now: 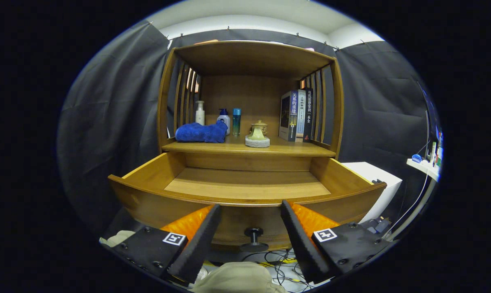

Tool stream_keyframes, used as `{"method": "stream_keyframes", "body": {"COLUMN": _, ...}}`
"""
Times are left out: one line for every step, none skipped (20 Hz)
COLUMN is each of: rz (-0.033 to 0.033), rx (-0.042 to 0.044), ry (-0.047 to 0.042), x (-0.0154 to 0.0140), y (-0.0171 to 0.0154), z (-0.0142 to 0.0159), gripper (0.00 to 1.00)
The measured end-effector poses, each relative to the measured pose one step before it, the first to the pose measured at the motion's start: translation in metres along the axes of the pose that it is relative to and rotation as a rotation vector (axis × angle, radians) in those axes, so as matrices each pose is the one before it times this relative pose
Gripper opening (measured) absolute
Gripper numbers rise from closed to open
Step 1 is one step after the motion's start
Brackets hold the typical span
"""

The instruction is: Pull open the drawer, take out the items inside it, and place them on the countertop above the cabinet.

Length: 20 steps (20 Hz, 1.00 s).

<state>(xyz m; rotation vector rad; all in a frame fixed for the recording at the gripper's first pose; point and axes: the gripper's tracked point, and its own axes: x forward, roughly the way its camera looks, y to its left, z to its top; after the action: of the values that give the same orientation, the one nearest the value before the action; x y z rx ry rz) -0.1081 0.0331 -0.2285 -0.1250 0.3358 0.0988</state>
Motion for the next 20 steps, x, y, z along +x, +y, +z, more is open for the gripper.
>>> {"method": "stream_keyframes", "body": {"rz": -0.00294, "rx": 0.00752, "ry": 0.00197, "x": 0.00295, "y": -0.00173, "z": 0.00018, "gripper": 0.96}}
{"method": "stream_keyframes", "body": {"rz": -0.00298, "rx": 0.00893, "ry": 0.00425, "x": 0.00496, "y": -0.00057, "z": 0.00184, "gripper": 0.96}}
{"method": "stream_keyframes", "body": {"rz": -0.00206, "rx": 0.00894, "ry": -0.00234, "x": 0.00398, "y": -0.00146, "z": 0.00218, "gripper": 0.96}}
{"method": "stream_keyframes", "body": {"rz": 0.00102, "rx": 0.00325, "ry": 0.00304, "x": 0.00368, "y": -0.00066, "z": 0.00043, "gripper": 0.96}}
{"method": "stream_keyframes", "body": {"rz": -0.00062, "rx": -0.00034, "ry": 0.00183, "x": 0.00387, "y": -0.00115, "z": 0.00114, "gripper": 0.96}}
{"method": "stream_keyframes", "body": {"rz": 0.00287, "rx": -0.00134, "ry": -0.00004, "x": 0.00463, "y": 0.00063, "z": 0.00208, "gripper": 0.96}}
{"method": "stream_keyframes", "body": {"rz": 0.00335, "rx": -0.00132, "ry": 0.00218, "x": 0.00521, "y": 0.00148, "z": 0.00149, "gripper": 0.96}}
{"method": "stream_keyframes", "body": {"rz": 0.00252, "rx": -0.00099, "ry": -0.00058, "x": 0.00519, "y": 0.00058, "z": 0.00202, "gripper": 0.96}}
{"method": "stream_keyframes", "body": {"rz": 0.00083, "rx": -0.00571, "ry": 0.00093, "x": 0.00519, "y": 0.00084, "z": 0.00167, "gripper": 0.96}}
{"method": "stream_keyframes", "body": {"rz": 0.00173, "rx": -0.00342, "ry": -0.00637, "x": 0.00651, "y": 0.00187, "z": 0.00398, "gripper": 0.96}}
{"method": "stream_keyframes", "body": {"rz": 0.00312, "rx": -0.00367, "ry": -0.00583, "x": 0.00674, "y": 0.00213, "z": 0.00394, "gripper": 0.96}}
{"method": "stream_keyframes", "body": {"rz": -0.00061, "rx": -0.00296, "ry": -0.00058, "x": 0.00386, "y": 0.00157, "z": 0.00316, "gripper": 0.96}}
{"method": "stream_keyframes", "body": {"rz": 0.00602, "rx": -0.00259, "ry": -0.01431, "x": 0.0047, "y": 0.00209, "z": 0.00339, "gripper": 0.96}}
{"method": "stream_keyframes", "body": {"rz": 0.00002, "rx": -0.00722, "ry": -0.0017, "x": 0.00552, "y": 0.00095, "z": 0.00419, "gripper": 0.96}}
{"method": "stream_keyframes", "body": {"rz": -0.00208, "rx": -0.00214, "ry": 0.00786, "x": 0.00689, "y": -0.0001, "z": 0.00004, "gripper": 0.96}}
{"method": "stream_keyframes", "body": {"rz": -0.00237, "rx": -0.00078, "ry": -0.00003, "x": 0.0045, "y": 0.00007, "z": 0.00139, "gripper": 0.96}}
{"method": "stream_keyframes", "body": {"rz": 0.00063, "rx": 0.00201, "ry": -0.00217, "x": 0.00554, "y": 0.00042, "z": 0.00071, "gripper": 0.96}}
{"method": "stream_keyframes", "body": {"rz": 0.00077, "rx": 0.00095, "ry": -0.00022, "x": 0.00342, "y": 0.00012, "z": 0.00053, "gripper": 0.96}}
{"method": "stream_keyframes", "body": {"rz": -0.00039, "rx": -0.00067, "ry": -0.00288, "x": 0.00441, "y": 0.00015, "z": 0.00149, "gripper": 0.96}}
{"method": "stream_keyframes", "body": {"rz": -0.00055, "rx": -0.0026, "ry": 0.00005, "x": 0.00315, "y": -0.00105, "z": -0.00008, "gripper": 0.96}}
